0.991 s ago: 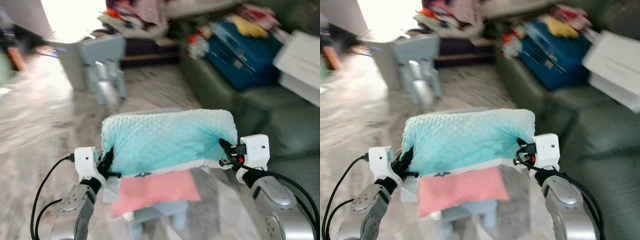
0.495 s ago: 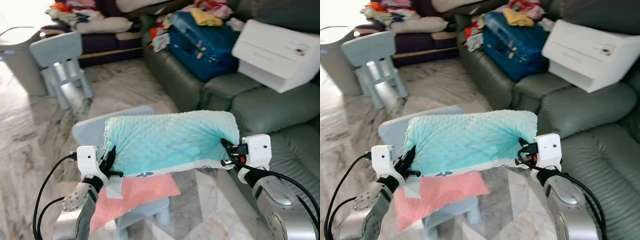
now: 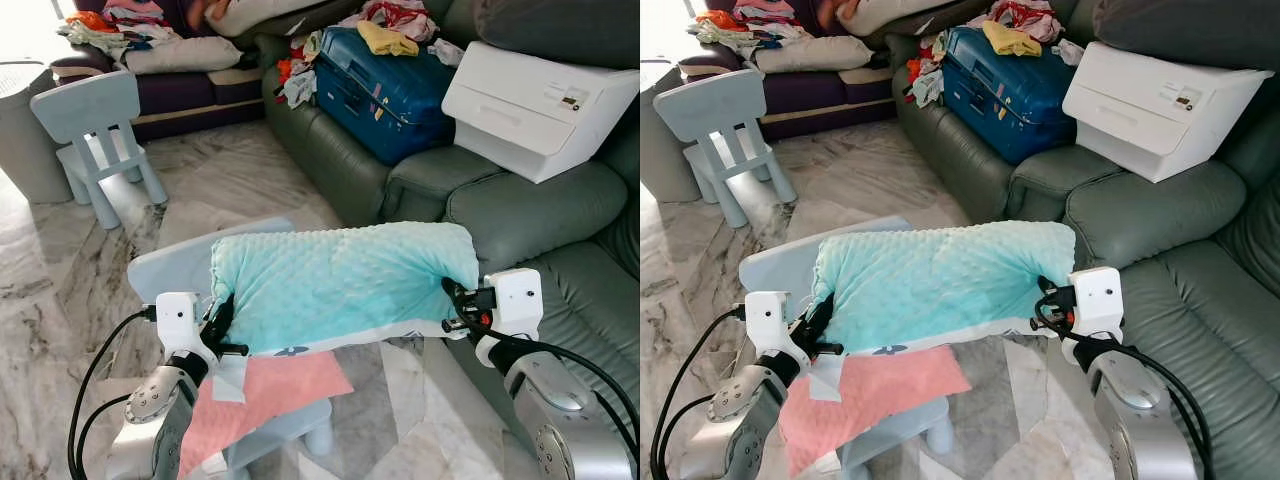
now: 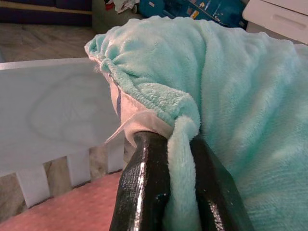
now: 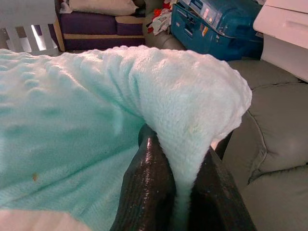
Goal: Move the pillow to the sofa
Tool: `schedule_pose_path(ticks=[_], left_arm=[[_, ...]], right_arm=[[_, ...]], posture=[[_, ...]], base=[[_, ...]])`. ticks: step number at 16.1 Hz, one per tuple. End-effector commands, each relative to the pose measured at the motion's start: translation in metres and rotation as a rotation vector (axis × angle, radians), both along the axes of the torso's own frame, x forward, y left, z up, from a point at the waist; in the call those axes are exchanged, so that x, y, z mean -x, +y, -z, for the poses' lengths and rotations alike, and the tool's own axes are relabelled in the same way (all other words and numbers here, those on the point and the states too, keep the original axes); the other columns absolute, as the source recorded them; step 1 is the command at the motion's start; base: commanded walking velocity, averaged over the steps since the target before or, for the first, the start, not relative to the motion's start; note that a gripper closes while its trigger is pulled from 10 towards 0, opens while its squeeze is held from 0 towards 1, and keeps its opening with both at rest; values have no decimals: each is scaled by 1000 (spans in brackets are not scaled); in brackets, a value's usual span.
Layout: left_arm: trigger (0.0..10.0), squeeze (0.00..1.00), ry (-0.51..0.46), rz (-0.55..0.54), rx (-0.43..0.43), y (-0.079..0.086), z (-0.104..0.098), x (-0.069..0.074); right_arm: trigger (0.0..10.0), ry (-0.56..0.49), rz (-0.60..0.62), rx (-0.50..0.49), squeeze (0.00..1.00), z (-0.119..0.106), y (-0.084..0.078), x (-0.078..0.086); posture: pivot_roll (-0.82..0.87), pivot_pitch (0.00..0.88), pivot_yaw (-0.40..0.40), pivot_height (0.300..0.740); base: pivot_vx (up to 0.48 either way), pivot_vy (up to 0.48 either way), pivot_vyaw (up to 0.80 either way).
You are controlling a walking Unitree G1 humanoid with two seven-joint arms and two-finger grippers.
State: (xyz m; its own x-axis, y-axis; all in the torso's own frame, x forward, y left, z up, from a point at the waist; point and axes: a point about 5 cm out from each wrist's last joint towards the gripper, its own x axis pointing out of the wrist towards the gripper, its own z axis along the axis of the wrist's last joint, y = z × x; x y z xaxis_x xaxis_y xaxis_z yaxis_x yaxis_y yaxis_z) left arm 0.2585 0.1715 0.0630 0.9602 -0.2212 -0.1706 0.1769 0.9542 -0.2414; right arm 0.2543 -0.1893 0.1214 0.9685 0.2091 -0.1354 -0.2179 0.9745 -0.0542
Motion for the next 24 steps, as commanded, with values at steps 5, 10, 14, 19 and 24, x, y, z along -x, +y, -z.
schedule_pose_path(ticks=[5, 10, 14, 19, 24], left_arm=[[10000, 0, 12, -1, 15, -1, 2, 1], [10000, 0, 25, -26, 45, -2, 4, 0], [10000, 0, 27, -25, 52, -3, 3, 0], [10000, 0, 26, -21, 50, -3, 3, 0], [10000, 0, 26, -18, 48, -2, 3, -1]], right_arm=[[10000, -33, 5, -1, 0, -9, -2, -1], [10000, -32, 2, -2, 0, -9, -2, -1], [10000, -30, 0, -2, 0, -9, -1, -1], [10000, -32, -5, -5, 0, -8, 0, -2], [10000, -32, -6, -8, 0, -8, 1, -2]], posture=[[-210, 0, -13, 740], [-211, 0, -13, 740], [-211, 0, -14, 740], [-206, 0, -16, 740], [-204, 0, -13, 740]], base=[[0, 0, -578], [0, 0, 0], [0, 0, 0], [0, 0, 0], [-210, 0, 0]])
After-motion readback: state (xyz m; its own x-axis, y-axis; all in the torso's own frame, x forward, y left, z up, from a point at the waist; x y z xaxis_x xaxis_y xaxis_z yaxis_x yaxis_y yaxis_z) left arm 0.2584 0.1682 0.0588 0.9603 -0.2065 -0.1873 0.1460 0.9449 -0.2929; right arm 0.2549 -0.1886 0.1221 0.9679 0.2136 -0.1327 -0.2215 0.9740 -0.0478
